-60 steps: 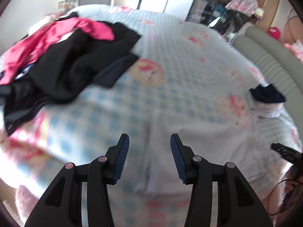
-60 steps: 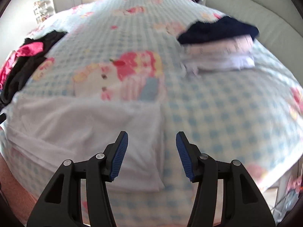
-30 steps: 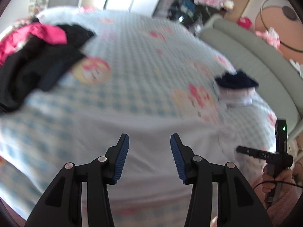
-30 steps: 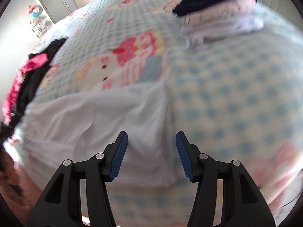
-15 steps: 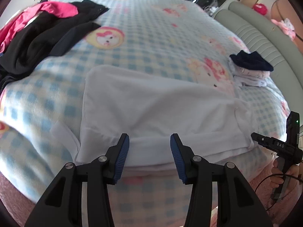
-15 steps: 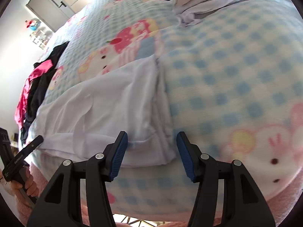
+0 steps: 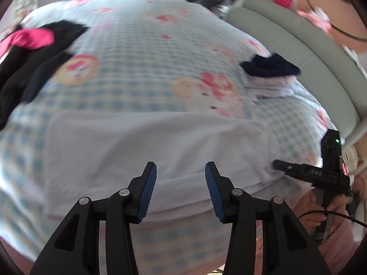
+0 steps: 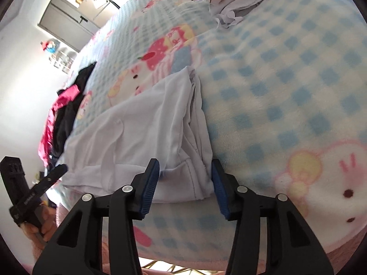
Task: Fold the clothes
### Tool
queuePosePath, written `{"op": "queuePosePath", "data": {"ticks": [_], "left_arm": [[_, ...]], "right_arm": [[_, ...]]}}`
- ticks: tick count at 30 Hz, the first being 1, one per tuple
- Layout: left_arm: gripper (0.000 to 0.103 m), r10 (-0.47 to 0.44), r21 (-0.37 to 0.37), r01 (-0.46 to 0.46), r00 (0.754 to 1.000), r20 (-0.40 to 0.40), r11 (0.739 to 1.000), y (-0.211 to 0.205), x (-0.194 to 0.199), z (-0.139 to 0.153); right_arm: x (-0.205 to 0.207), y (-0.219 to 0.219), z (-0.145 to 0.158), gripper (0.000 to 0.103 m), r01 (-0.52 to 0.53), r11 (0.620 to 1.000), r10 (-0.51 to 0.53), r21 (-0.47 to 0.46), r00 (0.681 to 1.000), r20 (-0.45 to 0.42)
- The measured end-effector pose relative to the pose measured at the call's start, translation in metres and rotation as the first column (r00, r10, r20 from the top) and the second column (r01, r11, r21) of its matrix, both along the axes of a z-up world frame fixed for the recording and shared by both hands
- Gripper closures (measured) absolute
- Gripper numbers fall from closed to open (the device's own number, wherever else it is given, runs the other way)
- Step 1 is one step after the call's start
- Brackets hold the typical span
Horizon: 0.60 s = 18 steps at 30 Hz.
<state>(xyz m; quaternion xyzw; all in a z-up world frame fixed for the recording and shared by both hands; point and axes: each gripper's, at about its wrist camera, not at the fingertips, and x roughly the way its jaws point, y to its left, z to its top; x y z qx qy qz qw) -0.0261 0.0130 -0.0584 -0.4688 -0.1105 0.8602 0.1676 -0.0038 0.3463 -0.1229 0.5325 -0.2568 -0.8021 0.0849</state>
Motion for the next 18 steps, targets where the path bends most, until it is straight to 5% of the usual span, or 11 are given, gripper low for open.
{"op": "queuePosePath", "data": {"ticks": [6, 12, 13, 15, 18], "left_arm": [[0.058, -0.026, 0.007, 0.026, 0.996, 0.081, 1.000, 0.032, -0.013, -0.019], [0.057, -0.029, -0.029, 0.032, 0.993, 0.111, 0.999, 0.040, 0.002, -0.035], [0.057, -0.028, -0.017, 0.030, 0.993, 0.111, 0.999, 0.038, 0.003, -0.035], [0.057, -0.023, 0.033, 0.019, 0.993, 0.113, 0.999, 0.031, 0.002, -0.030], [0.057, -0.050, 0.180, 0.025, 0.989, 0.136, 0.983, 0.023, -0.002, -0.019]], "right_arm": [[-0.007, -0.008, -0.005, 0.043, -0.057, 0.998, 0.057, -0.002, 0.998, 0.023], [-0.014, -0.003, -0.024, 0.043, -0.001, 0.998, 0.005, -0.064, 0.999, 0.053], [-0.015, -0.005, -0.023, 0.050, -0.005, 0.999, 0.007, -0.053, 0.999, 0.040], [-0.013, -0.011, -0.013, 0.083, -0.035, 0.999, 0.035, -0.001, 0.999, -0.008], [-0.005, -0.015, 0.020, 0.087, -0.074, 0.997, 0.077, 0.034, 0.991, -0.108]]}}
